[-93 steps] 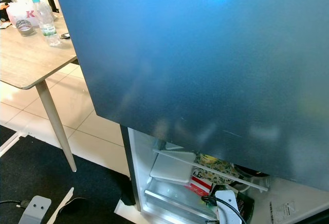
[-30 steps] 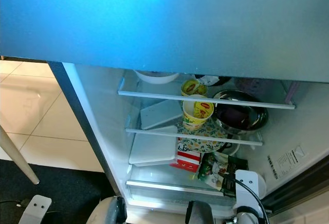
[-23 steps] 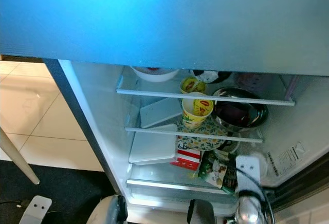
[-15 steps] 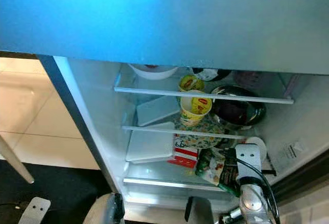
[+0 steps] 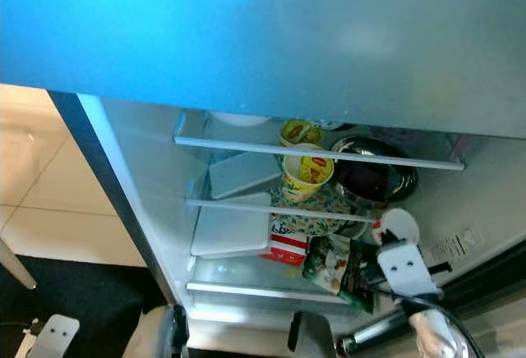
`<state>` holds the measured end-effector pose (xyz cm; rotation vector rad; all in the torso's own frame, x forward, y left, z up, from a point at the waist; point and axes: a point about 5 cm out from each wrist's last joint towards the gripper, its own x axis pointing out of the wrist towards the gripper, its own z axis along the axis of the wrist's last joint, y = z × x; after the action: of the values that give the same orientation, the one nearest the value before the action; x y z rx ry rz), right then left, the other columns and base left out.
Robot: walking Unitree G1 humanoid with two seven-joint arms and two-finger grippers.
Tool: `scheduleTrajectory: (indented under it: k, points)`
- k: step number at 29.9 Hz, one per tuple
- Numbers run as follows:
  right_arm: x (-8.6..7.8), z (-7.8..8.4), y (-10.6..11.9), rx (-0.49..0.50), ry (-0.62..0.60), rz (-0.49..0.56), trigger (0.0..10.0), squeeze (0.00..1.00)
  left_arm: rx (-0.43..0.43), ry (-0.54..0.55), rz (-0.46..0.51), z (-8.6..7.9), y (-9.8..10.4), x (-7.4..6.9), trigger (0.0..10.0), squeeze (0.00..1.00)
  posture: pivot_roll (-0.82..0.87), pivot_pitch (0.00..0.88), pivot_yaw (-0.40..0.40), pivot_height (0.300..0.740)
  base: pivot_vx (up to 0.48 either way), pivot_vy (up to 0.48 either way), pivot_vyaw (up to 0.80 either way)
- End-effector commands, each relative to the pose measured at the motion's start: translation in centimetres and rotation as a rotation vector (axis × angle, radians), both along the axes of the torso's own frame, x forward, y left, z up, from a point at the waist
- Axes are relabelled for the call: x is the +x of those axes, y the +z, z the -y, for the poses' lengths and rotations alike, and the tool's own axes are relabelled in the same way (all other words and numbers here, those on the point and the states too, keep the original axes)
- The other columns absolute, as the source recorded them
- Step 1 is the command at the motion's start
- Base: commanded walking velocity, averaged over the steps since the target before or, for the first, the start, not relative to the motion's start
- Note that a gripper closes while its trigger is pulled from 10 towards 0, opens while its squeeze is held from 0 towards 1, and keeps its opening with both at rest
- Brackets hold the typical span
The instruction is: Restocking fridge
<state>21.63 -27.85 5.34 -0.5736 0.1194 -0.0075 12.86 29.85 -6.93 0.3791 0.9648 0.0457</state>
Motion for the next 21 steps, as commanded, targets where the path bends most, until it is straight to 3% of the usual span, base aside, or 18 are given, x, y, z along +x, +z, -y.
scheduleTrajectory:
  k: [1,10,13,21]
  points:
    - [-0.1,0.0,1.2,-0.025,0.013,0.038,10.0,0.0,-0.011,0.008,-0.019,0.1,-0.2,-0.5,10.0,0.29,0.01,0.118,-0.056,0.53,0.0,0.0,0.0]
    - [-1.2,-1.3,4.5,-0.09,0.103,0.112,10.0,0.0,0.003,0.006,-0.018,-0.3,0.0,-0.4,10.0,0.29,0.01,0.119,-0.054,0.53,0.0,0.0,0.0]
    - [0.4,-1.5,6.0,-0.1,0.087,0.148,10.0,0.0,0.004,0.004,-0.021,-0.5,0.0,-0.3,10.0,0.3,0.0,0.112,-0.045,0.53,0.0,0.0,0.0]
    - [3.2,-2.2,6.0,-0.078,0.051,0.15,10.0,0.0,-0.002,-0.003,-0.02,-0.6,0.1,-0.3,10.0,0.3,0.01,0.104,-0.038,0.53,0.0,0.0,0.0]
